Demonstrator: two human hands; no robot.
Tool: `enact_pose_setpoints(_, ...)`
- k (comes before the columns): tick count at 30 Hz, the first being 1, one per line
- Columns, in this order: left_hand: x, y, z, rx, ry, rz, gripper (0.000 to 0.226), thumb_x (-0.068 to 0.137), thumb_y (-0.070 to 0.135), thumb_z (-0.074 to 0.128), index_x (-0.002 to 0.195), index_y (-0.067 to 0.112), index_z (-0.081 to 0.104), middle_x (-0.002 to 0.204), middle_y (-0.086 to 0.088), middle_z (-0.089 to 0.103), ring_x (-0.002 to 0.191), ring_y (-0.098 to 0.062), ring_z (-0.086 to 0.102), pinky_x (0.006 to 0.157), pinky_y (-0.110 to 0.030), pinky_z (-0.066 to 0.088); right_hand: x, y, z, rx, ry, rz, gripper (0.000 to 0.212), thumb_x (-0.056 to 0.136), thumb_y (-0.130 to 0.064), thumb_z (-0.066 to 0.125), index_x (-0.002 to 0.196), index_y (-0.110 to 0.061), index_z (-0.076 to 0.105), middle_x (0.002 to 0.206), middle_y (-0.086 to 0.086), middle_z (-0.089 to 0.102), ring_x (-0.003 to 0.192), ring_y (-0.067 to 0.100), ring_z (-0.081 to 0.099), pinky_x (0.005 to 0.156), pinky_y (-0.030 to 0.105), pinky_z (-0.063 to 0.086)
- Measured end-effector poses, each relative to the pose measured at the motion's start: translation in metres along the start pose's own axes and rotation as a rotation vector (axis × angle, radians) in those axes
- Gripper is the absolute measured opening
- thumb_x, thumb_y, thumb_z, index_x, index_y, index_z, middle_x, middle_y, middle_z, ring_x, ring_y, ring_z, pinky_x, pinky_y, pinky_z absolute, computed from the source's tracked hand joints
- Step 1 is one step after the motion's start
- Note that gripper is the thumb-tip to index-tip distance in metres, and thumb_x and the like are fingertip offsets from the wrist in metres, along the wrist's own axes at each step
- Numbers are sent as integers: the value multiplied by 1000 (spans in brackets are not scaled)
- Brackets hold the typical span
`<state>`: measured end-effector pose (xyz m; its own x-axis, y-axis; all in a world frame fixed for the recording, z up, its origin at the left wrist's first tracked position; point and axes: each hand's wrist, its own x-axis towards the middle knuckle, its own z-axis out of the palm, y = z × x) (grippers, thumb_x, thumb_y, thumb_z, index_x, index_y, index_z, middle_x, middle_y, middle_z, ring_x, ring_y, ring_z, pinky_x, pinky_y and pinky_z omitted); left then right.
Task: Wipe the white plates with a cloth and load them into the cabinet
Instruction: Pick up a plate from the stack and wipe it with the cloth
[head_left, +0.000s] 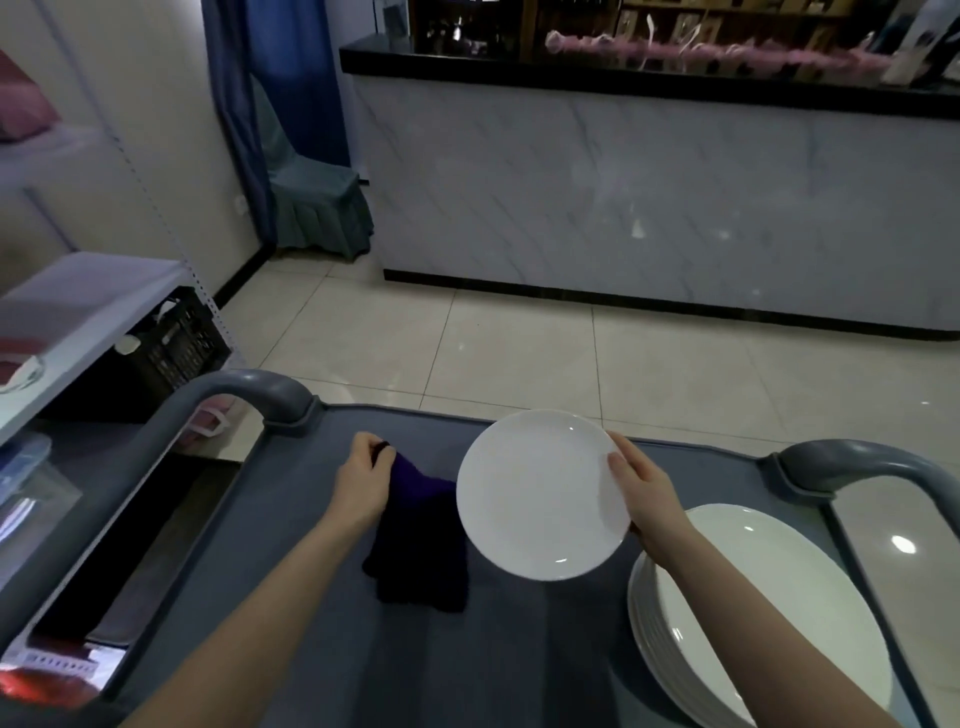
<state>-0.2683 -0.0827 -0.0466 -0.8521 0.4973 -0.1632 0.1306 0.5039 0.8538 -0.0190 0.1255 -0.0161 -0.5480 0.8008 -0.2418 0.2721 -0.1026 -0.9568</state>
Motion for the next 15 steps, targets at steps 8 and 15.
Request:
enact_pose_setpoints(8,-26,71,-17,55,46,383,7,100,24,51,96,30,51,87,16,61,79,8,57,60,-6,40,6,-4,3,-64,-28,-47,36,101,-19,44,113,-46,65,113,-9,66,101,15,61,82,33,53)
enact_pose_setpoints(15,-48,136,1,183,-118,665,7,94,17,59,97,22,63,88,14,65,87,5,57,73,-4,39,-3,-15,-4,-84,-4,-80,45,101,-18,46,92,-60,61,98,-31,64,96,0,59,85,28,48)
